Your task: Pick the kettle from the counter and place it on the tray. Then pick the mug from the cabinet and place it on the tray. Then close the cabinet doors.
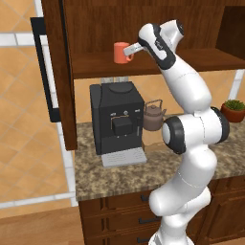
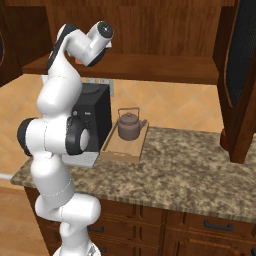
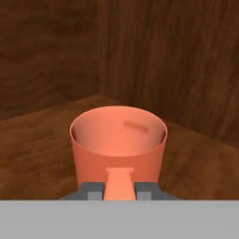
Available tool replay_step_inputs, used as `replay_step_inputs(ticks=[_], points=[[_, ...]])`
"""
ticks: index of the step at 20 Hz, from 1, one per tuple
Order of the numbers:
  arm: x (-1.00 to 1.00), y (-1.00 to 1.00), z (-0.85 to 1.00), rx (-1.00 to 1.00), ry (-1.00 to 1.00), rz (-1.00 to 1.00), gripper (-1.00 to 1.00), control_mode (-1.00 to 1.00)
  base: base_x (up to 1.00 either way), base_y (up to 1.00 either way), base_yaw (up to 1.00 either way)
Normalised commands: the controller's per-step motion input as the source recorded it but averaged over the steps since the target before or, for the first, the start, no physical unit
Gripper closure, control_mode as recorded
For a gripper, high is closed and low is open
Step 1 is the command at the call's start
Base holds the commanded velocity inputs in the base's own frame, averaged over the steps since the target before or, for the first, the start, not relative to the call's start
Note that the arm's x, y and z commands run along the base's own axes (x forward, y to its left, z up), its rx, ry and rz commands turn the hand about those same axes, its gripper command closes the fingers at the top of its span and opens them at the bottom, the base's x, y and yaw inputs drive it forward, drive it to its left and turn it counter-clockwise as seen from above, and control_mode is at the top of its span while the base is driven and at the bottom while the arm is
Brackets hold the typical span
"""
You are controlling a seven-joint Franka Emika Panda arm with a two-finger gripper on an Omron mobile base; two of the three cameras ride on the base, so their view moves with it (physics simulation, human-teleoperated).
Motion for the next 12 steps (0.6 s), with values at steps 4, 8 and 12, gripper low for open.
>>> replay_step_inputs(ticks=[4, 8, 12], points=[[-0.12, 0.00, 0.00, 0.00, 0.00, 0.01, 1.00, -1.00, 0.00, 0.00, 0.00], [-0.57, 0.00, -0.01, 0.00, -0.08, 0.05, 1.00, -1.00, 0.00, 0.00, 0.00], [-0.97, 0.00, 0.00, 0.00, -0.16, 0.02, 1.00, -1.00, 0.00, 0.00, 0.00]])
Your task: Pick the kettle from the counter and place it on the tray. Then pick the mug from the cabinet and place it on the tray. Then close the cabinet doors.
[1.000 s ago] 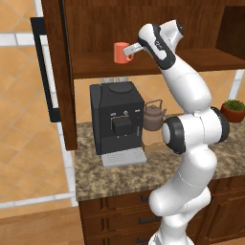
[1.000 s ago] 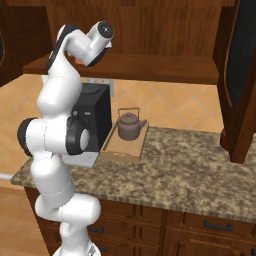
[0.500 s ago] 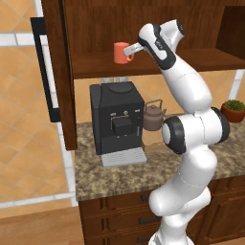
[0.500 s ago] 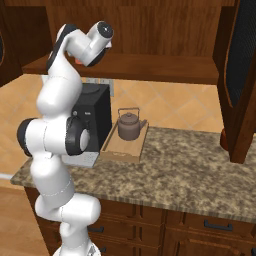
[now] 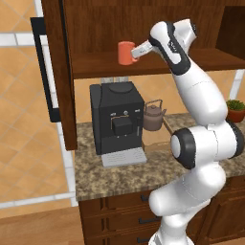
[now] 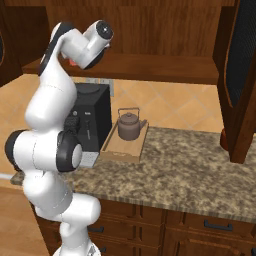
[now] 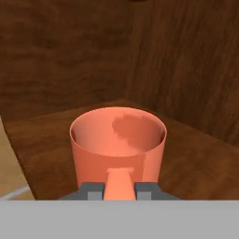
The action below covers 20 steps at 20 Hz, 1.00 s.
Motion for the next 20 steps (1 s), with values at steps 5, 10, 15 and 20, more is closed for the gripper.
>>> replay_step_inputs(ticks=[5, 10, 15, 20], points=[[-1.00, -0.06, 0.04, 0.01, -0.18, 0.00, 1.00, -1.00, 0.00, 0.00, 0.00], [-0.95, -0.36, 0.12, 0.02, -0.10, 0.00, 1.00, -1.00, 0.00, 0.00, 0.00], [-0.70, -0.57, -0.04, 0.03, -0.01, 0.01, 1.00, -1.00, 0.00, 0.00, 0.00], [-0.47, -0.53, -0.48, 0.00, 0.07, 0.03, 1.00, -1.00, 0.00, 0.00, 0.00]])
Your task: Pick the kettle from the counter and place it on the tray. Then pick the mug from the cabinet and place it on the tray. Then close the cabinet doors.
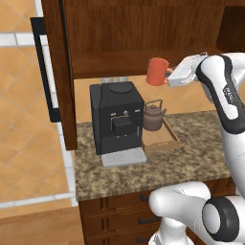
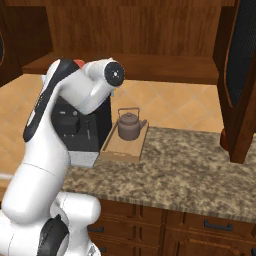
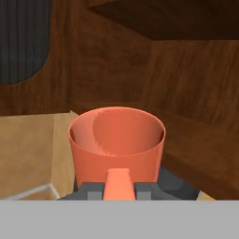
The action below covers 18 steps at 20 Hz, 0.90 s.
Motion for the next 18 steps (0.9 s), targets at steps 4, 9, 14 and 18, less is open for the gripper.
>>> replay_step_inputs(ticks=[4, 9, 14, 18], points=[[-0.31, -0.46, -0.73, 0.00, 0.08, 0.03, 1.00, -1.00, 0.00, 0.00, 0.00], [-0.05, -0.43, -0.81, 0.00, 0.05, 0.10, 1.00, -1.00, 0.00, 0.00, 0.00], [0.06, -0.38, -0.68, 0.00, 0.00, 0.15, 1.00, -1.00, 0.00, 0.00, 0.00], [0.16, -0.52, -0.46, 0.00, 0.00, 0.09, 1.00, -1.00, 0.00, 0.00, 0.00]])
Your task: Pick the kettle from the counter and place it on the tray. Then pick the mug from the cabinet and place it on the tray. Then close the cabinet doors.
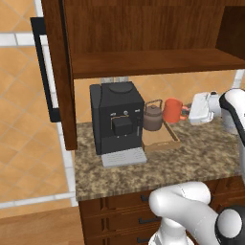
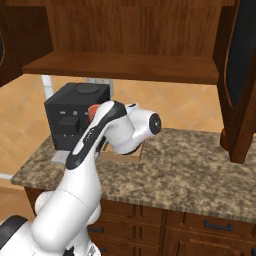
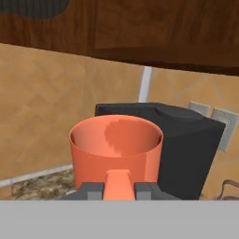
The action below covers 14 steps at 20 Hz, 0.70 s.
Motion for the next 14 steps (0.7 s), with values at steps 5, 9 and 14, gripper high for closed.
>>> replay_step_inputs(ticks=[5, 9, 14], points=[[0.24, -0.52, -0.43, -0.02, 0.00, 0.08, 1.00, -1.00, 0.00, 0.00, 0.00], [0.37, -0.47, -0.55, -0.02, 0.01, 0.12, 1.00, -1.00, 0.00, 0.00, 0.00], [0.54, -0.31, -0.59, 0.00, 0.00, 0.17, 1.00, -1.00, 0.00, 0.00, 0.00]])
